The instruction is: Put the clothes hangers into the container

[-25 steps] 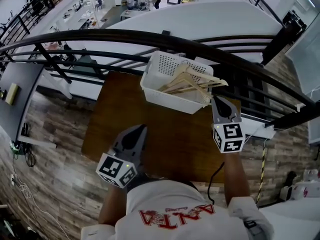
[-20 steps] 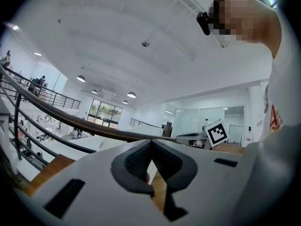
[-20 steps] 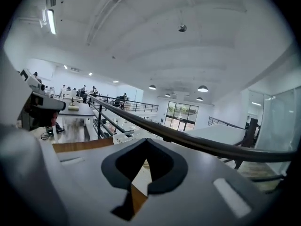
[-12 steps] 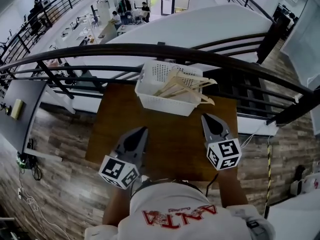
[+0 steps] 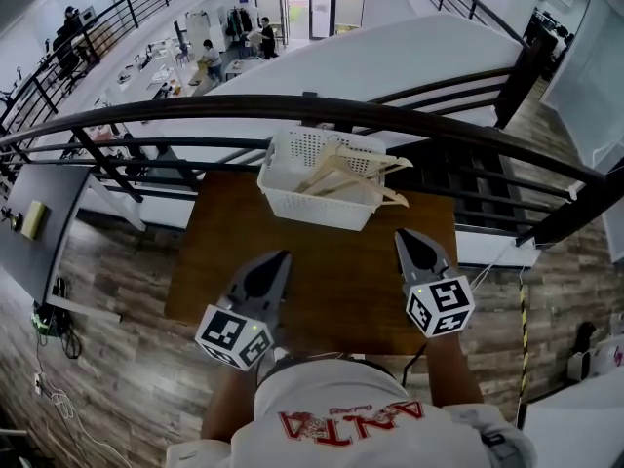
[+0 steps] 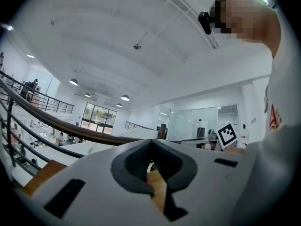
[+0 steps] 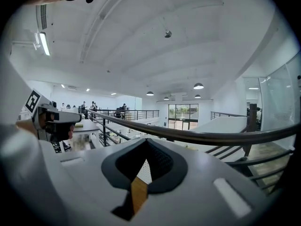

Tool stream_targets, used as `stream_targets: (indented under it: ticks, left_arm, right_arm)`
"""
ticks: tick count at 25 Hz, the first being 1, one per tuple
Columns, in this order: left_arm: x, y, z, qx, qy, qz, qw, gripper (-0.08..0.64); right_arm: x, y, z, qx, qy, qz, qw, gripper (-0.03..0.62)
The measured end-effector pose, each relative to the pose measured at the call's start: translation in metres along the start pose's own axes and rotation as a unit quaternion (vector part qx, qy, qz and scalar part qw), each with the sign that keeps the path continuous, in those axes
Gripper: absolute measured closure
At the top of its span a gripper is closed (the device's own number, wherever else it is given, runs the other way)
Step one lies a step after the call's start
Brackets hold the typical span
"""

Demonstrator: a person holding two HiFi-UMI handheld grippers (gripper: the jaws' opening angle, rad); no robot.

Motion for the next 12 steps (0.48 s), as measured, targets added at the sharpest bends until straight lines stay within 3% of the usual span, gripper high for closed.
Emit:
stream_targets:
  ticks: [12]
  left_arm:
    - [-0.011,-0.005,0.002,-0.001,-0.001,-0.019,0.9998,0.554]
  right_arm:
    - [0.010,-0.012,0.004,-0.008,-0.007,-0.025,1.000,0.591]
Point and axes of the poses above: the fingertips, and each gripper's own axes: x forward along the fingers, y to its right, z out of its underside, the point moved 6 cm from there along -x, backward along the fingers, and after that the axes turned 5 degrees about y, right-handed, at the moved point
